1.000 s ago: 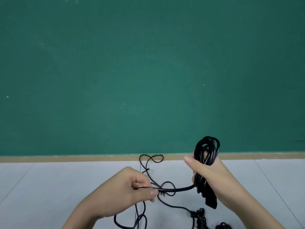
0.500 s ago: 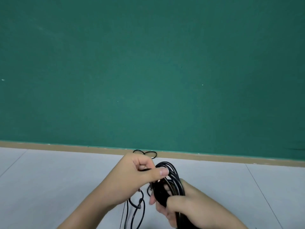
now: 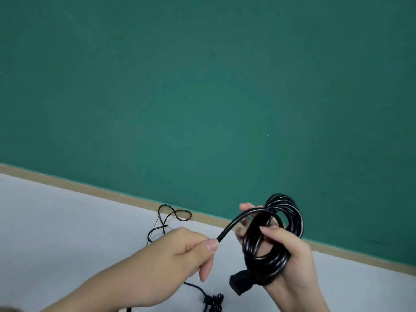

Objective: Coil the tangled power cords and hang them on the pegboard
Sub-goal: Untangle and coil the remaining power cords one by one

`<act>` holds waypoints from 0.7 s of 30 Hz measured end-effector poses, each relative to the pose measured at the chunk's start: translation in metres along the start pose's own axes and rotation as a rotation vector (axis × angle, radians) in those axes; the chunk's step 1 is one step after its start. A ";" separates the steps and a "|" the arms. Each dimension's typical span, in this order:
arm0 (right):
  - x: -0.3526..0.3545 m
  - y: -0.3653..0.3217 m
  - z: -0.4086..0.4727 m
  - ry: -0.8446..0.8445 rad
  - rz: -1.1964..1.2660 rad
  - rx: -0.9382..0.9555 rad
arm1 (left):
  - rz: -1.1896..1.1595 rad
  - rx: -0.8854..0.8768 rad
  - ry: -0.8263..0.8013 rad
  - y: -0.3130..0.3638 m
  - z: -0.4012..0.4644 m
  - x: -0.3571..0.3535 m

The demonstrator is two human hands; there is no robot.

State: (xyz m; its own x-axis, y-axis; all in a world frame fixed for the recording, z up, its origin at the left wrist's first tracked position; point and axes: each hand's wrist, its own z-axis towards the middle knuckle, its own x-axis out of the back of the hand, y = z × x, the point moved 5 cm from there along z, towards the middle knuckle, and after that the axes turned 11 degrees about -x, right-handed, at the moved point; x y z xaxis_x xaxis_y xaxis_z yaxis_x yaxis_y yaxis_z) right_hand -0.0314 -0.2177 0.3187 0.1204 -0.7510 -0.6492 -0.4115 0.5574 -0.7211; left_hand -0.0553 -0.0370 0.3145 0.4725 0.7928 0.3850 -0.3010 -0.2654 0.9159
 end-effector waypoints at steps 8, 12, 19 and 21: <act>-0.028 0.030 -0.009 -0.098 0.279 -0.056 | -0.257 0.160 -0.120 0.000 -0.003 -0.035; -0.012 0.021 -0.009 -0.034 0.316 -0.026 | -0.060 0.147 -0.084 -0.001 -0.006 -0.031; 0.017 0.004 -0.010 0.092 0.231 -0.055 | 0.188 -0.125 0.109 0.018 -0.009 0.007; 0.010 0.020 -0.007 0.064 0.175 -0.107 | 0.249 -0.239 0.127 0.034 -0.009 0.011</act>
State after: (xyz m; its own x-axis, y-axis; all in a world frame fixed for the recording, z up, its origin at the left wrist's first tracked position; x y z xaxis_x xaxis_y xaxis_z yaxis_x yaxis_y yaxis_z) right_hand -0.0445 -0.2166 0.2999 -0.0173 -0.6687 -0.7434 -0.5151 0.6432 -0.5665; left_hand -0.0684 -0.0326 0.3488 0.2579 0.7860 0.5618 -0.5863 -0.3349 0.7377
